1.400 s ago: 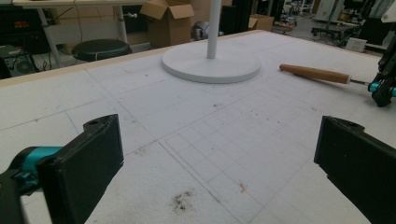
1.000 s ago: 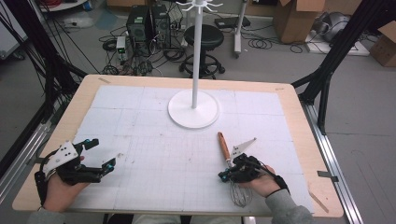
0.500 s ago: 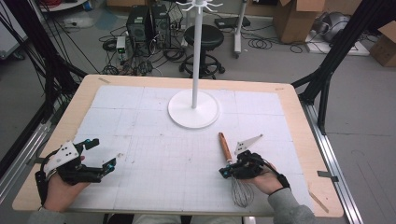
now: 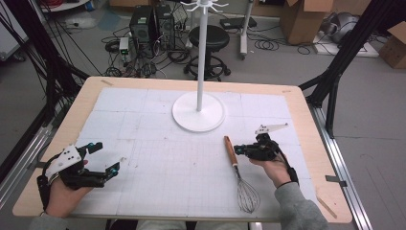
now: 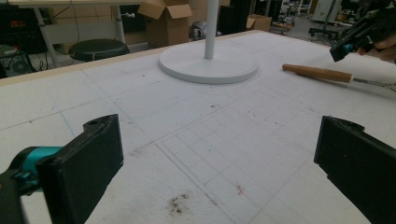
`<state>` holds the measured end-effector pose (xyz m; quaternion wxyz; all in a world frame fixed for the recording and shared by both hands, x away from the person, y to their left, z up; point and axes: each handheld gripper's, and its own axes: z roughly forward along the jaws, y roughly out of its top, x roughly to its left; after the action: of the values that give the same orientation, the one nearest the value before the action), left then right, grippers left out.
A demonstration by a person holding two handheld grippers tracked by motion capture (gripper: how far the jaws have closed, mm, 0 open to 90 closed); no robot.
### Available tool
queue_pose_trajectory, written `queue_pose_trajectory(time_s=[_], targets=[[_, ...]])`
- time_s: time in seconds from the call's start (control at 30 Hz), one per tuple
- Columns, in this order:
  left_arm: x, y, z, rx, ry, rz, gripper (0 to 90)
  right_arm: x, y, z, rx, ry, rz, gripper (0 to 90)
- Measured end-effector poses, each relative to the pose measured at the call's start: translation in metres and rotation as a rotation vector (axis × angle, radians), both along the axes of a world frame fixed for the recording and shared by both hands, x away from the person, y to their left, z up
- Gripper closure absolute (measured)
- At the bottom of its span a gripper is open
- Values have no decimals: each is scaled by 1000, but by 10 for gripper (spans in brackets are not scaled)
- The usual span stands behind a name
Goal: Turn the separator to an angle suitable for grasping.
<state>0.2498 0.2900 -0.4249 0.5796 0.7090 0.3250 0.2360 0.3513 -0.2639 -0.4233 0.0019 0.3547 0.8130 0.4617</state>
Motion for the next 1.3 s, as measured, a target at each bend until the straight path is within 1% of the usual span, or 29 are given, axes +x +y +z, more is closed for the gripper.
queue_pose_trajectory(time_s=[0.03,0.13,0.2,0.27,0.3,0.37,0.4,0.5,0.57,0.8,0.9,0.97,1.0,1.07,1.1,1.17,1.2,1.27,1.3], targets=[[0,0,0,1,0,1,18,3,1,-1,-5,-2,-5,900],[0,0,0,1,-1,1,18,11,5,-4,-46,-2,-12,900],[0,1,0,1,-1,5,18,17,7,-7,-64,-8,-18,900],[0,2,-1,4,3,6,18,23,8,-9,-85,-14,-51,900],[0,2,-1,1,5,7,18,25,8,-11,-89,-18,-70,900],[-1,2,-1,1,6,14,18,30,8,-15,-101,-22,-91,900],[-2,3,-1,4,7,14,18,32,7,-16,-98,-8,-102,900],[-5,5,0,3,1,23,18,38,8,-18,-104,-8,-111,900],[-7,6,0,0,0,33,18,42,10,-18,-101,-4,-110,900],[-11,11,-1,3,7,51,18,52,17,-20,-119,-8,-113,900],[-12,11,-1,7,8,54,18,56,18,-21,-124,2,-116,900],[-12,12,-2,6,9,63,18,58,20,-22,-119,2,-111,900],[-13,12,-1,10,7,64,18,60,21,-22,-124,1,-104,900],[-13,13,-1,4,7,69,18,62,24,-23,-138,10,-99,900],[-14,13,-1,5,7,67,18,64,25,-24,-135,6,-97,900],[-14,14,-1,8,9,71,18,64,26,-24,-133,15,-94,900],[-14,13,-2,5,10,71,18,65,27,-24,-130,10,-89,900],[-14,14,-2,10,10,70,18,64,28,-24,-126,17,-91,900],[-14,14,-2,10,10,71,18,64,29,-25,-129,10,-86,900]])
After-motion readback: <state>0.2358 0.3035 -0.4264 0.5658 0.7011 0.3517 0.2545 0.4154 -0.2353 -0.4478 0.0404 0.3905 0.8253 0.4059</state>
